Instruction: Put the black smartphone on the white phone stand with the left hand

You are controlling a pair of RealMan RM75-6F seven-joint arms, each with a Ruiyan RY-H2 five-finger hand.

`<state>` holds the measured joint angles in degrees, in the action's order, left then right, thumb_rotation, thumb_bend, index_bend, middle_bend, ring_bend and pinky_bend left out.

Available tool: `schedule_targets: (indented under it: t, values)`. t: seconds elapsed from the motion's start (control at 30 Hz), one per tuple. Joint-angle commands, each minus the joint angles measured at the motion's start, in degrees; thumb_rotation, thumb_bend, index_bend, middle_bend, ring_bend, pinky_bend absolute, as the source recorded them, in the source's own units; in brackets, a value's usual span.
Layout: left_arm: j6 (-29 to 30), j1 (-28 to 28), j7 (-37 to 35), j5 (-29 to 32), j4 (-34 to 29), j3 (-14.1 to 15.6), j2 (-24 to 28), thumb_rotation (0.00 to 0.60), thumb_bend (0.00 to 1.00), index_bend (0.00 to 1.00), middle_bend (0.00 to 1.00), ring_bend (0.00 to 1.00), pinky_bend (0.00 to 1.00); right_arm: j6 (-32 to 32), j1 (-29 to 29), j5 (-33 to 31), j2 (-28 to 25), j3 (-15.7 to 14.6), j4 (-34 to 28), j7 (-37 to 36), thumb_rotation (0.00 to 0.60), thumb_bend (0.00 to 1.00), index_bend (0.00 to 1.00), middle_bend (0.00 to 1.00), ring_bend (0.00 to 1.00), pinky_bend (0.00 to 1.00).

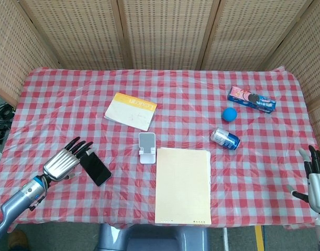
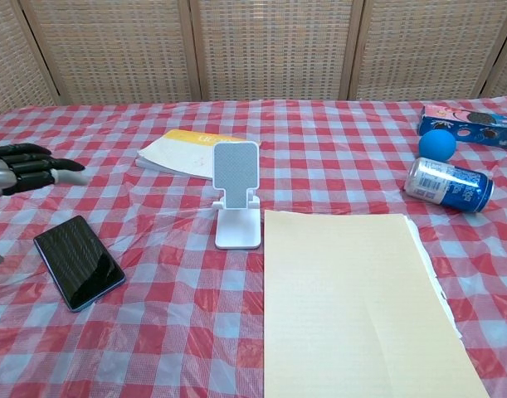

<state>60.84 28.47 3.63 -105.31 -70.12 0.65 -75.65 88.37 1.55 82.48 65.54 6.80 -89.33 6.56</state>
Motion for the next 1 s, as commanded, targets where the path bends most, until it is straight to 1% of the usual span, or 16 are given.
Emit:
schedule_targets:
  t: [0.03, 0.13, 0.27, 0.47, 0.6, 0.77, 1.0]
  values:
    - [-1.5, 2.8, -2.9, -1.6, 3.5, 1.9, -2.5, 0.600, 0.04, 0.08, 0.00, 0.11, 0.05, -0.5, 0.2, -0.6, 0.2, 0.2, 0.4, 0.1, 0.600, 0.00, 0.00, 0.00, 0.00, 0.00]
    - [-2.3, 4.2, -3.9, -2.0, 5.5, 2.9, -3.5, 0.600, 0.06, 0.10, 0.00, 0.11, 0.07, -1.1, 0.5, -1.2, 0.3, 0.3, 0.6, 0.3, 0.600, 0.00, 0.00, 0.00, 0.00, 0.00]
    - [-2.2, 5.2, -5.2, -2.0, 7.4, 4.0, -4.7, 0.600, 0.10, 0.11, 0.00, 0.15, 0.10, -1.5, 0.7, -1.5, 0.5, 0.4, 0.7, 0.6, 0.600, 0.00, 0.00, 0.00, 0.00, 0.00]
    - [-2.1, 6.8, -6.7, -1.8, 8.7, 4.8, -5.4, 0.600, 0.15, 0.14, 0.04, 0.20, 0.15, -1.9, 0.9, -2.0, 0.8, 0.4, 0.9, 1.0, 0.600, 0.00, 0.00, 0.00, 0.00, 0.00]
    - [-3.1, 8.2, -7.4, -1.5, 7.9, 5.4, -5.4, 0.600, 0.17, 0.15, 0.05, 0.21, 0.16, -2.1, 1.0, -2.1, 0.9, 0.3, 1.0, 1.2, 0.600, 0.00, 0.00, 0.00, 0.00, 0.00]
    - [-4.5, 9.4, -7.6, -1.3, 6.8, 6.4, -4.9, 0.600, 0.17, 0.15, 0.06, 0.21, 0.16, -2.3, 1.1, -2.5, 1.0, 0.4, 1.1, 1.3, 0.600, 0.00, 0.00, 0.00, 0.00, 0.00]
    - [-7.0, 11.3, -5.3, -0.7, 5.6, 7.2, -4.8, 0.600, 0.17, 0.15, 0.06, 0.21, 0.16, -2.6, 1.2, -2.9, 1.1, 0.4, 1.2, 1.5, 0.600, 0.00, 0.00, 0.00, 0.00, 0.00]
